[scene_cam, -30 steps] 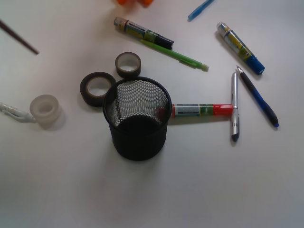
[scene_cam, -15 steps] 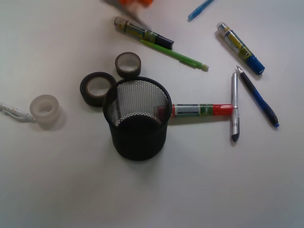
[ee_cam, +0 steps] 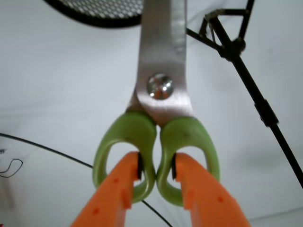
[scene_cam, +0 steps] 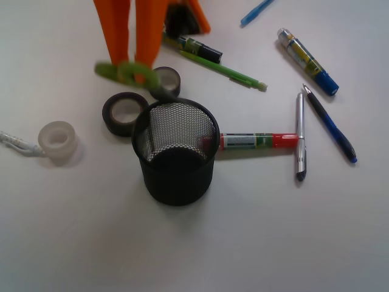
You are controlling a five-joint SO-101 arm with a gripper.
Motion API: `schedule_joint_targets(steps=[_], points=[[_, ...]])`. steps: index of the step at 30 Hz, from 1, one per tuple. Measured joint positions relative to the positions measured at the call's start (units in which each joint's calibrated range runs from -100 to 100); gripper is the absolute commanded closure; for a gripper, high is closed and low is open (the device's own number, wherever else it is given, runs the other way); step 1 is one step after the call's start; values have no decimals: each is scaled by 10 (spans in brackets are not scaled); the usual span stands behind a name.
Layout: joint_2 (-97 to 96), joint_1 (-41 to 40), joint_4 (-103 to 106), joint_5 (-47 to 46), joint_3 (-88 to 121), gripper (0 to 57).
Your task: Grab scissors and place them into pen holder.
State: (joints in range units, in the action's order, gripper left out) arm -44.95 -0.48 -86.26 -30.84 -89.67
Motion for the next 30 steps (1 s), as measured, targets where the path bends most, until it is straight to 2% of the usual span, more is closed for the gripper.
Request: schedule_joint_targets(steps=[6, 8, 9, 11, 12, 13, 23, 27, 30], points=[[-48, -9, 0, 0, -12, 568], [-61, -10, 0, 0, -13, 544], [-65, -10, 0, 0, -13, 506], [-68, -7, 0, 0, -13, 391], [-68, -6, 0, 0, -13, 294], [-68, -4, -3, 0, -13, 266], [-66, -10, -51, 5, -75, 256], [-60, -8, -78, 48, -75, 256], [-18, 16, -119, 120, -75, 257]])
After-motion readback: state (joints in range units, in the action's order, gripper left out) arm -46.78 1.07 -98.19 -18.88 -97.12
